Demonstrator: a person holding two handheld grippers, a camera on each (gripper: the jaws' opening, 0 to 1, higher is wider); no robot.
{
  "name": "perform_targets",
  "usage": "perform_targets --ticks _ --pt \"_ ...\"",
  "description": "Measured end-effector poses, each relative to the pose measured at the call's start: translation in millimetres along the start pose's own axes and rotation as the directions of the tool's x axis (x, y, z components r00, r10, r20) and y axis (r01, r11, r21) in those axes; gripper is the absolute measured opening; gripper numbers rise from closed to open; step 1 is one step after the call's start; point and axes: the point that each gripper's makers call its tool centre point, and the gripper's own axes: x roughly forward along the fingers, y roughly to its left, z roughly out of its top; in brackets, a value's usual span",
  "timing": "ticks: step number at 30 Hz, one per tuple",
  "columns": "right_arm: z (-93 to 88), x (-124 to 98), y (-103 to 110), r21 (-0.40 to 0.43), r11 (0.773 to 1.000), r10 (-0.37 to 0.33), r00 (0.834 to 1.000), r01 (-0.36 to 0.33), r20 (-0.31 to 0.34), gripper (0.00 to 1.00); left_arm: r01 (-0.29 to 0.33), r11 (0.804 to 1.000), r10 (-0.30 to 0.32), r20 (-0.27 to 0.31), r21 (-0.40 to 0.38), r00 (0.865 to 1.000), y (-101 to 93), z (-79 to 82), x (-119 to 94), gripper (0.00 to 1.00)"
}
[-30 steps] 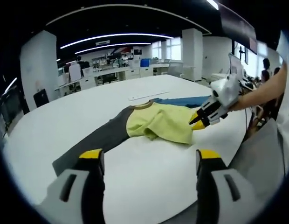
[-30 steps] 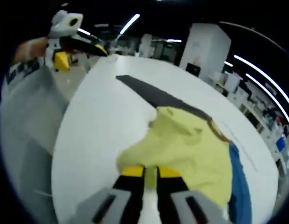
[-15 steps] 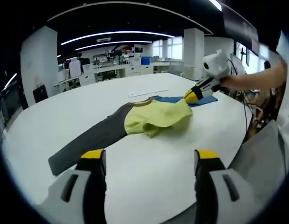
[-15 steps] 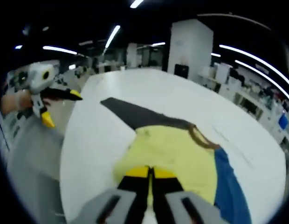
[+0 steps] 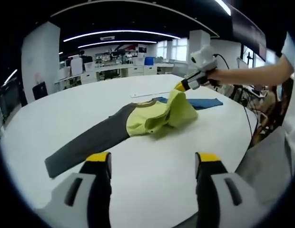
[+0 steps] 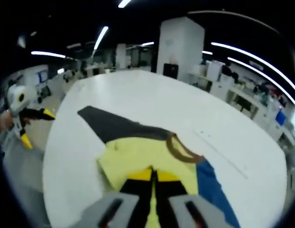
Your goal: Fold the garment on the visible template until the final outline fits inside the template.
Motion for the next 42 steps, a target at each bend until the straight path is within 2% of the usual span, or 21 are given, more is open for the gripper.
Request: perform_targets --ticks 5,13,20,26,29,31,33,37,42 --pt "-5.2 26 -26 0.025 0.999 -0.032 0.999 0.033 -0.035 0.00 0.000 1.000 0.000 -0.009 -0.018 1.000 4.6 -2.8 4 0.65" --pt "-34.2 54 -43 0.100 0.994 -0.038 0.992 0.050 -0.120 0.00 0.006 0.999 -0.007 -0.023 -0.038 1.000 6.0 -2.6 13 0.62" --pt "-42.6 53 -41 0.103 0.993 -0.035 0.989 0.051 -0.144 0.00 0.019 0.999 -0.021 -0.039 -0.046 0.999 8.7 -6.7 23 0.60" --pt "-35.1 43 -51 0.083 0.994 -0.062 0.993 0.071 -0.104 0.00 0.039 0.999 -0.040 -0.038 -0.037 0.998 6.8 -1.9 31 0.61" --pt "-29.0 36 -55 0.136 0.988 -0.061 0.996 0.068 -0.059 0.08 0.056 0.998 -0.057 -0.033 -0.034 0.998 2.3 0.4 36 0.60" --pt "-22.8 27 -48 0.161 0.985 -0.058 0.998 0.062 -0.027 0.16 0.064 0.998 -0.065 -0.031 -0.029 0.997 0.8 0.8 39 0.61" --pt "-25.9 24 -51 0.161 0.985 -0.054 0.998 0.058 -0.027 0.22 0.072 0.997 -0.073 -0.031 -0.030 0.997 -1.4 1.6 40 0.61" --pt "-29.8 8 -36 0.152 0.987 -0.049 0.999 0.049 -0.008 0.35 0.085 0.996 -0.086 -0.031 -0.023 0.996 -3.7 3.0 42 0.60" --pt "-30.3 -2 -20 0.166 0.986 -0.031 0.999 0.026 0.026 0.54 0.093 0.995 -0.094 -0.026 -0.033 0.995 -1.9 4.4 44 0.60"
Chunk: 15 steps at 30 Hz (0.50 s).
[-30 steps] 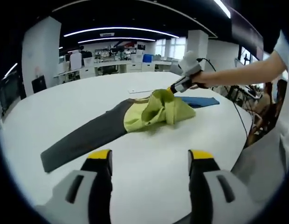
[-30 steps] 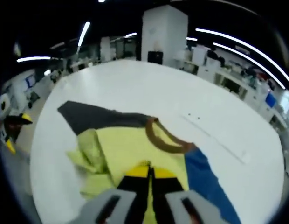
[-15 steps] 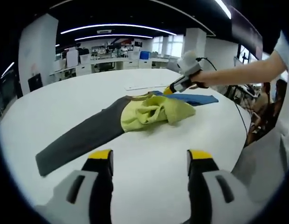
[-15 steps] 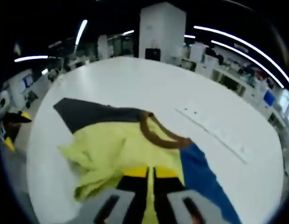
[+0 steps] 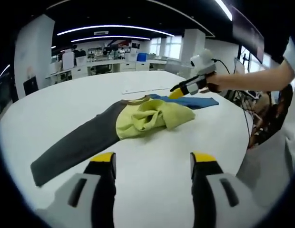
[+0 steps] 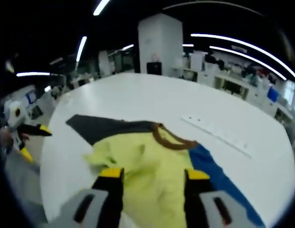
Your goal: Fold the garment on the visible template until the final outline fits inside the template.
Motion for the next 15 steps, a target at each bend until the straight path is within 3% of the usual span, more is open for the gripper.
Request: perform_targets --ticks 6,10,15 --pt "0.8 -6 16 0.035 0.999 0.024 0.999 -0.026 0.041 0.78 0.001 0.999 -0.001 0.013 -0.033 1.000 4.5 3.2 10 0.59" --pt "-7.6 -11 39 0.016 0.999 0.049 0.998 -0.050 0.038 0.79 0.006 0.997 -0.003 0.031 -0.083 0.999 7.5 8.1 25 0.57" --pt "-17.8 -7 50 0.002 0.998 0.069 0.997 -0.069 0.016 0.80 0.014 0.992 -0.007 0.054 -0.127 0.999 13.5 16.9 49 0.56"
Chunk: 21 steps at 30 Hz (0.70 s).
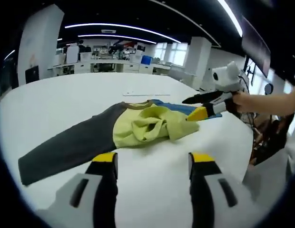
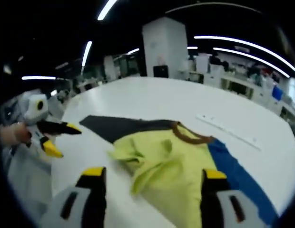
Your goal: Fold the garment on the visible template until the final outline fits inside the template.
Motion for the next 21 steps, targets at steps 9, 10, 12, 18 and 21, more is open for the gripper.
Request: perform_targets --ticks 9,10,12,18,21 --pt "-20.2 -1 27 0.088 0.995 0.047 0.999 -0.045 -0.016 0.72 0.021 0.998 -0.024 -0.045 -0.067 0.999 8.6 -1.4 39 0.44" --pt "-22.3 0 29 0.089 0.995 0.041 0.999 -0.039 -0.020 0.72 0.013 0.997 -0.016 -0.048 -0.072 0.999 11.6 -2.4 44 0.45" --pt "-23.9 7 25 0.093 0.995 0.042 0.999 -0.040 -0.020 0.69 0.003 0.993 -0.011 -0.064 -0.116 0.998 14.2 -5.0 49 0.46" --pt "-31.0 8 33 0.153 0.988 0.036 0.999 -0.033 -0.021 0.59 -0.015 0.978 -0.008 -0.104 -0.210 0.995 19.3 -18.3 64 0.38" --pt "-34.9 12 33 0.179 0.983 0.041 0.999 -0.037 -0.021 0.55 -0.016 0.974 -0.007 -0.102 -0.226 0.995 18.2 -18.8 69 0.34"
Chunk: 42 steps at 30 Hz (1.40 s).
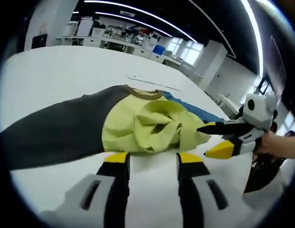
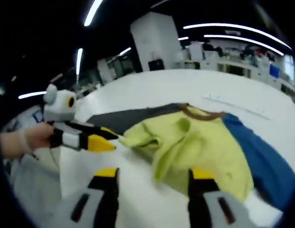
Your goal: Fold the garment on the visible template until the final outline fits inside the template.
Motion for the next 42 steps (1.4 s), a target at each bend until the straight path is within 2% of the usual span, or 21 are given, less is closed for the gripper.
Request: perform_targets --ticks 2,3,5,10,15,18,21,24,26,27,32,35,36,37,38,42 --pt "-5.4 1 2 -0.005 1.000 -0.006 1.000 0.006 -0.022 0.53 0.016 0.999 -0.015 0.010 -0.047 1.000 0.7 1.7 4 0.28" --pt "-6.5 2 1 -0.012 1.000 -0.010 1.000 0.010 -0.024 0.51 0.022 0.996 -0.020 0.027 -0.088 0.999 -0.3 5.5 6 0.26" --pt "-6.5 5 -4 0.002 1.000 -0.011 1.000 0.011 -0.021 0.47 0.026 0.992 -0.021 0.042 -0.120 0.999 -2.3 8.0 7 0.23" --pt "-4.5 10 -4 0.022 1.000 -0.013 1.000 0.013 -0.010 0.36 0.029 0.990 -0.024 0.042 -0.134 0.999 -4.0 6.8 13 0.20" --pt "-2.0 17 -9 0.061 0.998 -0.015 1.000 0.015 0.001 0.24 0.015 0.980 -0.006 0.049 -0.197 0.999 -1.6 5.7 13 0.14" --pt "-5.9 14 1 0.064 0.998 -0.018 1.000 0.018 -0.003 0.19 0.003 0.982 0.004 0.041 -0.189 0.999 1.1 1.2 12 0.17" --pt "-8.1 19 -3 0.068 0.998 -0.018 1.000 0.019 -0.006 0.14 -0.013 0.981 0.021 0.037 -0.194 0.999 4.3 -5.0 7 0.18" --pt "-10.2 18 -1 0.071 0.997 -0.024 1.000 0.024 -0.010 0.11 -0.013 0.968 0.026 0.052 -0.250 0.998 8.8 -5.8 7 0.21" --pt "-10.4 17 -1 0.076 0.997 -0.024 1.000 0.024 -0.008 0.09 -0.002 0.949 0.019 0.053 -0.315 0.998 8.9 -7.6 8 0.26" --pt "-10.7 17 -1 0.077 0.997 -0.024 1.000 0.024 -0.009 0.08 0.005 0.952 0.014 0.062 -0.307 0.998 12.8 -8.0 9 0.25" --pt "-10.4 18 -4 0.076 0.996 -0.035 0.999 0.036 -0.007 0.03 0.022 0.916 0.014 0.088 -0.401 0.996 9.5 -5.0 14 0.20" --pt "-8.5 15 -2 0.080 0.996 -0.037 0.999 0.037 -0.002 0.00 0.054 0.892 -0.020 0.080 -0.449 0.997 10.4 -8.8 19 0.11" --pt "-7.9 15 -3 0.081 0.996 -0.036 0.999 0.036 -0.001 0.00 0.065 0.885 -0.031 0.081 -0.461 0.996 8.2 -8.3 19 0.05" --pt "-7.2 13 -2 0.079 0.996 -0.035 0.999 0.035 0.002 0.00 0.065 0.888 -0.025 0.092 -0.455 0.995 6.9 -5.6 16 0.00" --pt "-6.6 11 -1 0.076 0.996 -0.034 0.999 0.034 0.003 0.00 0.060 0.883 -0.011 0.108 -0.466 0.994 7.7 -2.9 14 0.01" --pt "-2.4 -1 -1 0.071 0.997 -0.031 0.999 0.030 0.015 0.00 0.063 0.902 -0.023 0.096 -0.426 0.995 4.8 -3.2 10 0.00"
